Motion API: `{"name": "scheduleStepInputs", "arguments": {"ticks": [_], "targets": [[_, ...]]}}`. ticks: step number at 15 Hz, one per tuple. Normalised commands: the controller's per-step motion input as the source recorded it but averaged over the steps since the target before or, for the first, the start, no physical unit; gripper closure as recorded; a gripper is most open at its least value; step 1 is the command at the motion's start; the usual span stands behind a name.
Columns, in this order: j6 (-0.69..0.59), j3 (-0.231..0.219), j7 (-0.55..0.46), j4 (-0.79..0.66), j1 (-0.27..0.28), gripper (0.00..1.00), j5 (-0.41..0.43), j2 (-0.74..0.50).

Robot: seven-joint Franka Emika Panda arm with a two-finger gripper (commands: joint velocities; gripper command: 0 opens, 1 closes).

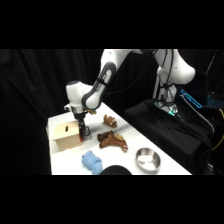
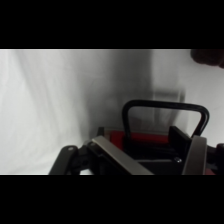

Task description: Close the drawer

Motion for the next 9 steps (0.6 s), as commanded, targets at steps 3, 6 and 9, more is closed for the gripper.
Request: {"name": "scheduleStepInputs", "arguments": {"ticks": [3, 6, 9], "targets": [[-0.24, -0.071, 0.09, 0.39, 0.094, 0.00, -0.106, 0.10], [-0.21, -0.040, 0.05, 0.07, 0.066, 0.00, -0.079, -0.14], [-0.22, -0.037, 0.04, -0.17, 0.065, 0.00, -0.070, -0.34]]}}
